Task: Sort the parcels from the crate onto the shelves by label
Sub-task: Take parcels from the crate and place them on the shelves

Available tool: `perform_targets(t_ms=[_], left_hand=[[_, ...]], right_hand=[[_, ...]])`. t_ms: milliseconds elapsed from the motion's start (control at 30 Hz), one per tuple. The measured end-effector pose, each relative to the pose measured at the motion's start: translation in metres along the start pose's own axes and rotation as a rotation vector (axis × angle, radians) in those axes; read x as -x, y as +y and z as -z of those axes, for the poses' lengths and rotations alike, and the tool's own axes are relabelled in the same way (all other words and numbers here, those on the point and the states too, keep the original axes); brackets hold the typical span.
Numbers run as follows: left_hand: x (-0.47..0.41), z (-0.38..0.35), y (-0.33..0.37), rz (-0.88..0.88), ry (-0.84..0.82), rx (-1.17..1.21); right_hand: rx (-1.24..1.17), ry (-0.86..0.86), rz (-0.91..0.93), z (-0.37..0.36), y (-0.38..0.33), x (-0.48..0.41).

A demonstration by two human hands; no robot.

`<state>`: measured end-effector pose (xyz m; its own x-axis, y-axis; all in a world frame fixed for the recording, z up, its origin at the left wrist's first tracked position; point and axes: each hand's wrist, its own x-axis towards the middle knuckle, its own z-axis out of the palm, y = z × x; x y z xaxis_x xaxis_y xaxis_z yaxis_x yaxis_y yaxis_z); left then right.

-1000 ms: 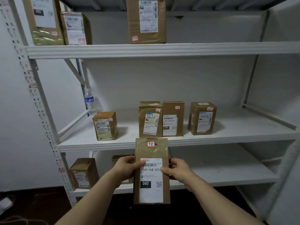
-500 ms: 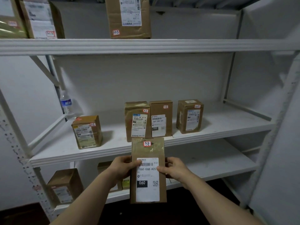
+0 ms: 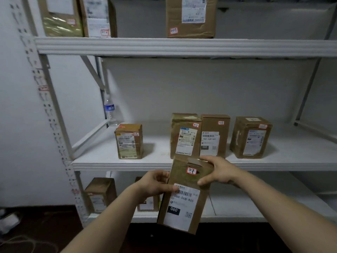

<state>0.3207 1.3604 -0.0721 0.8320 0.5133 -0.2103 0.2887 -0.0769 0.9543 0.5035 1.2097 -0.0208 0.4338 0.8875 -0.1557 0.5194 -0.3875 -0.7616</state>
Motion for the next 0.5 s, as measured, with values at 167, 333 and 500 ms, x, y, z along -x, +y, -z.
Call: perform_targets(t_ms=[167,333,500], left_hand=[[0.009,0.041,0.001,-0.041,0.001,0.086],[-0.012,0.104,0.022,-0.129,0.385,-0.012],[-0.062,0.165,0.029,-0.226,0.644,-0.835]], right_hand=[[0.269,-0.079,0.080,-0.002,-0.048,-0.030],[0.420,-0.011,0.206,0.004,-0.096,-0.070],[0.464,0.029,0.257,0.011,-0.138,-0.118]])
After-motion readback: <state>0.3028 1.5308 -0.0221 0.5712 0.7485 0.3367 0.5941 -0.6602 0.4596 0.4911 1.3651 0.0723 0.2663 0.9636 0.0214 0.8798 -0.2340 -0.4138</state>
